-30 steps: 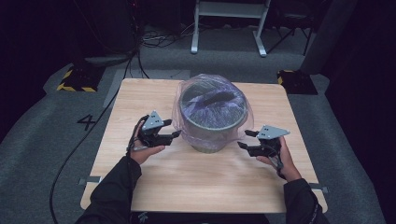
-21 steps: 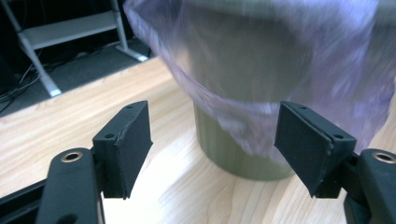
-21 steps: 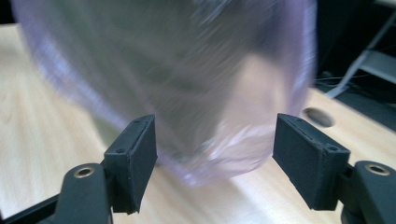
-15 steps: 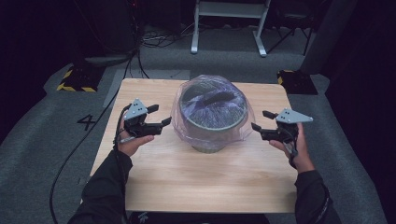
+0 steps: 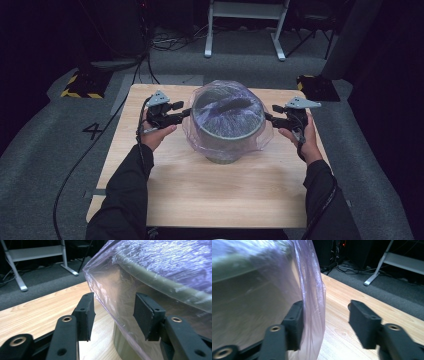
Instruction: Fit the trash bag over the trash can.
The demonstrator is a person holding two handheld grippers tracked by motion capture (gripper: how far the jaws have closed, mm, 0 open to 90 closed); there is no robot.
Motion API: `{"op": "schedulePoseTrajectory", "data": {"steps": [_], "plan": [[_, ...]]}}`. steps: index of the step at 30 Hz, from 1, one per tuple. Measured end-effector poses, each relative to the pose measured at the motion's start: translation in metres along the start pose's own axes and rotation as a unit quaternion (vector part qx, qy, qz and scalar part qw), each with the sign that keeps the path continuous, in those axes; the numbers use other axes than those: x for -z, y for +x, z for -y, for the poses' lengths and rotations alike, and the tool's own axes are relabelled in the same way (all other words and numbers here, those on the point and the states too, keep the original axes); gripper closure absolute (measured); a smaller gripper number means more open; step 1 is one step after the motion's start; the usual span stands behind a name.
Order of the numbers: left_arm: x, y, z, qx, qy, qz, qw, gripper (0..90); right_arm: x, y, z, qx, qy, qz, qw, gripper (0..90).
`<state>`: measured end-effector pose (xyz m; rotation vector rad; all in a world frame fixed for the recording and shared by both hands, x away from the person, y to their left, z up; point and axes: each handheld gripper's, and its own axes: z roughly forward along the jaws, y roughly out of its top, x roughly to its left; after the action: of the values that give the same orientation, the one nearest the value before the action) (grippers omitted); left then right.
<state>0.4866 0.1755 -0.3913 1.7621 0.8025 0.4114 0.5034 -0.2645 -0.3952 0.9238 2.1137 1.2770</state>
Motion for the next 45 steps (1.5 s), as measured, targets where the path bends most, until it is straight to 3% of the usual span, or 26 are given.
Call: {"op": "schedulePoseTrajectory", "data": {"steps": [1,3,4,6,10,18,25,27,30,34,40,43,45], "plan": [[-0.005,-0.001,-0.002,-0.009,0.003,0.0,1.0,57.3,-0.005,0.001,0.0,0.002,0.002,-0.004,1.0,60.7],[-0.007,-0.002,-0.002,-0.012,0.006,0.004,0.9999,58.7,-0.008,0.001,0.0,0.006,0.005,-0.002,1.0,63.7],[-0.008,-0.003,-0.002,-0.02,0.006,0.007,0.9998,69.3,-0.011,0.003,0.0,0.008,0.002,-0.005,1.0,72.2],[-0.014,-0.007,-0.003,-0.043,0.008,0.019,0.9989,77.2,-0.013,0.004,0.0,0.011,0.002,-0.002,0.9999,78.7],[-0.019,-0.01,-0.004,-0.056,0.01,0.013,0.9983,89.6,-0.014,0.005,-0.001,0.007,-0.009,-0.001,0.9999,87.6],[-0.035,-0.008,-0.005,-0.041,0.02,-0.001,0.999,89.9,-0.018,0.001,0.003,-0.017,-0.023,0.014,0.9995,90.0],[-0.05,-0.004,-0.004,-0.03,0.037,-0.016,0.9988,90.0,-0.023,-0.011,0.011,-0.048,-0.007,0.05,0.9976,90.0],[-0.055,-0.005,-0.003,-0.029,0.042,-0.011,0.9987,90.0,-0.026,-0.014,0.012,-0.059,-0.005,0.056,0.9967,90.0],[-0.061,-0.003,0.001,-0.028,0.051,-0.019,0.9981,90.0,-0.035,-0.016,0.015,-0.07,0.012,0.065,0.9953,90.0],[-0.066,0.002,0.008,-0.011,0.061,-0.021,0.9979,90.0,-0.049,-0.017,0.015,-0.081,0.037,0.077,0.993,90.0],[-0.07,0.008,0.02,-0.003,0.093,-0.033,0.9952,90.0,-0.067,-0.012,0.021,-0.08,0.072,0.069,0.9917,90.0],[-0.072,0.009,0.03,-0.006,0.116,-0.034,0.9927,90.0,-0.073,-0.008,0.028,-0.084,0.085,0.055,0.9913,90.0],[-0.074,0.01,0.04,0.003,0.127,-0.033,0.9913,90.0,-0.077,-0.007,0.037,-0.092,0.099,0.041,0.9899,90.0]]}}
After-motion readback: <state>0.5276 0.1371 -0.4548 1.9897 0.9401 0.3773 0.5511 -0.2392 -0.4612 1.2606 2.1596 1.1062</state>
